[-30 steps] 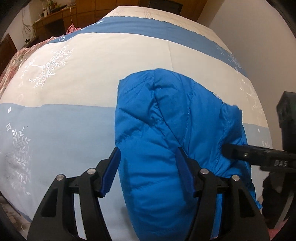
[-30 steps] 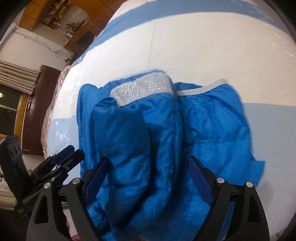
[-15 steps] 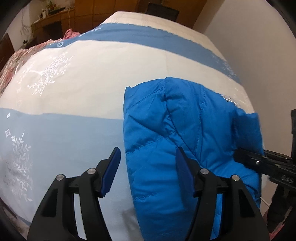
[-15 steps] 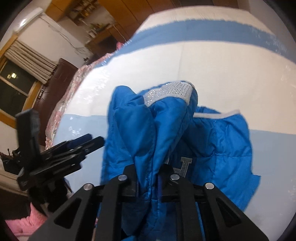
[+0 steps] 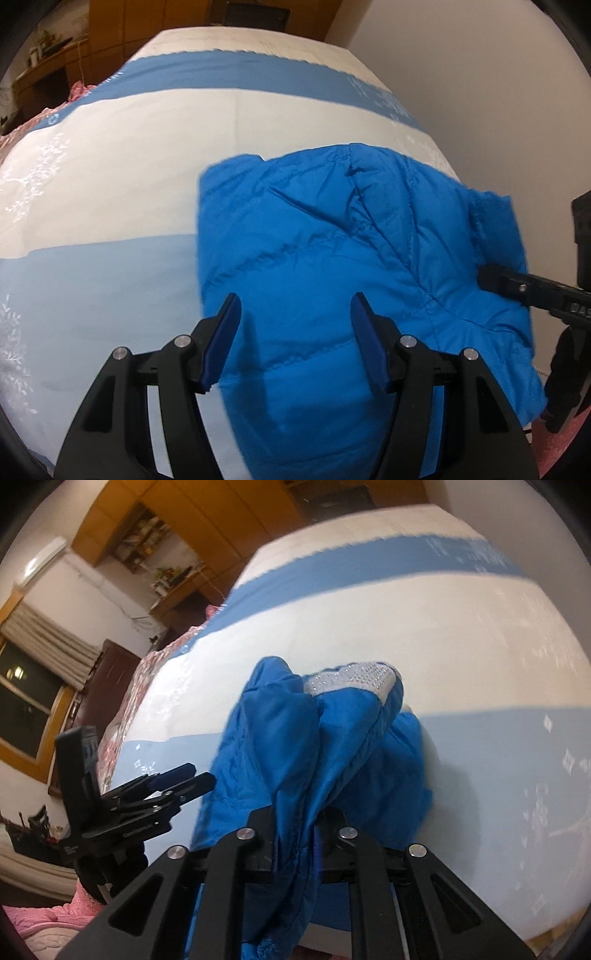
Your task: Fold large clothes
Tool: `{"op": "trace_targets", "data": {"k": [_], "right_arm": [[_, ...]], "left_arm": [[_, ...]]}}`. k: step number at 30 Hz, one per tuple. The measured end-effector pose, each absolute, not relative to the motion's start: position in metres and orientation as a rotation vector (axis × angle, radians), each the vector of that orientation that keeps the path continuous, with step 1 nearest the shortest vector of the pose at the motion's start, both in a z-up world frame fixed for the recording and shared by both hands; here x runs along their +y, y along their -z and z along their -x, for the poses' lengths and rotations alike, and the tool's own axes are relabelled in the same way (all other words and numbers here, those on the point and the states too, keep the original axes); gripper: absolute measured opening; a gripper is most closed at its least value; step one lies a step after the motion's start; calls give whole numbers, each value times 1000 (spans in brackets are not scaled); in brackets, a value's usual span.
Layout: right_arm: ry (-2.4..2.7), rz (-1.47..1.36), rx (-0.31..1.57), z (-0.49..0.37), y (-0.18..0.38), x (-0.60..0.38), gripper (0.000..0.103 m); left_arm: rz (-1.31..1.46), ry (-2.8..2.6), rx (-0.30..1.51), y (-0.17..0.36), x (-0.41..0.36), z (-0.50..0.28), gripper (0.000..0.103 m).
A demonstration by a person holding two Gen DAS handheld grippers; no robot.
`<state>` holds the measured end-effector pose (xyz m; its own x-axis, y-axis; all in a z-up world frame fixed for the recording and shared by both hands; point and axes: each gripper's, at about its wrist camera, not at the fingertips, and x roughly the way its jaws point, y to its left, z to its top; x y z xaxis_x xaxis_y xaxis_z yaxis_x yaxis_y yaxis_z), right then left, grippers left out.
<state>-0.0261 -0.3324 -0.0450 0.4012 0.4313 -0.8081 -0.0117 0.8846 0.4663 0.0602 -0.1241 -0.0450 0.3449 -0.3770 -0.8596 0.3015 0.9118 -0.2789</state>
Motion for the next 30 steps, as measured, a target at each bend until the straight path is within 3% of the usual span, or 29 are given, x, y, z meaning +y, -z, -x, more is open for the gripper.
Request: {"op": "trace_targets", "data": {"k": [8, 16, 18, 22, 25, 30], "right_arm": [[-287, -625, 1217, 22, 134, -370, 20], [-311, -709, 1208, 21, 176, -378, 24], [-308, -679, 1212, 20, 172, -376, 24], [-226, -476, 1199, 30, 132, -362, 36], [-188, -266, 1124, 44, 88, -338, 37], [-358, -181, 1066, 59, 52, -285, 35]], "left_arm": [[38, 447, 1168, 75, -137, -60, 64], [28, 426, 1153, 95, -139, -62, 68], [31, 425, 1156, 94, -137, -63, 68], [39, 407, 1174, 79, -132, -66, 66], [38, 387, 1160, 62, -116, -56, 66], [41, 423, 1172, 49, -106, -30, 65]]}}
